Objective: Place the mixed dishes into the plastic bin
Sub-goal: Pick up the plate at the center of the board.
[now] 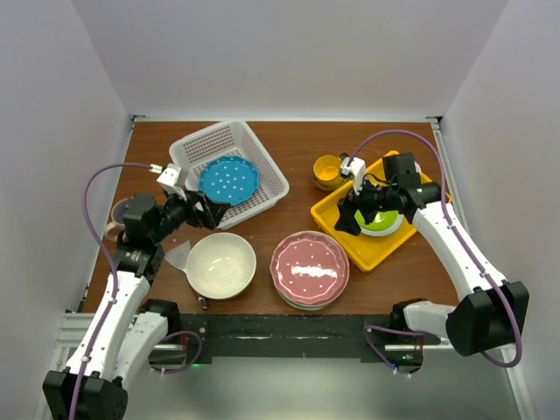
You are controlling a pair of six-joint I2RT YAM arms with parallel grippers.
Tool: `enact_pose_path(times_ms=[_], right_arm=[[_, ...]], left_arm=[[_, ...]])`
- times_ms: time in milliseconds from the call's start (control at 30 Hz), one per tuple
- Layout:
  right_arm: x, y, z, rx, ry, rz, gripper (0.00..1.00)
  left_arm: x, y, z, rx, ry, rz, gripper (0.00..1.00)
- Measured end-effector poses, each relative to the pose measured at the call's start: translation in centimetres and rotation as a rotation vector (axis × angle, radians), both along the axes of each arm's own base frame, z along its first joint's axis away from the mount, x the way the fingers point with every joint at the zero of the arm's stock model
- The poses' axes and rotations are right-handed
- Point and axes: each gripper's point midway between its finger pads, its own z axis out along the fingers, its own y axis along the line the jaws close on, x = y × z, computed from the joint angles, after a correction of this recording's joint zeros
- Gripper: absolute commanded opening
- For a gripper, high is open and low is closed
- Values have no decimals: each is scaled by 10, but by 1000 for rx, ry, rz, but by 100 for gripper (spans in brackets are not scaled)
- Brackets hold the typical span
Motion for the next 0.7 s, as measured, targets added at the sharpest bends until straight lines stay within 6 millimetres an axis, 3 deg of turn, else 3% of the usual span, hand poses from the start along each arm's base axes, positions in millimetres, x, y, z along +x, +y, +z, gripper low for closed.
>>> enact_pose_path(times_ms=[700], right_arm=[[8, -3, -11, -48, 14, -50, 88]], left_arm=[[-1, -2, 0, -3, 2, -14, 100]])
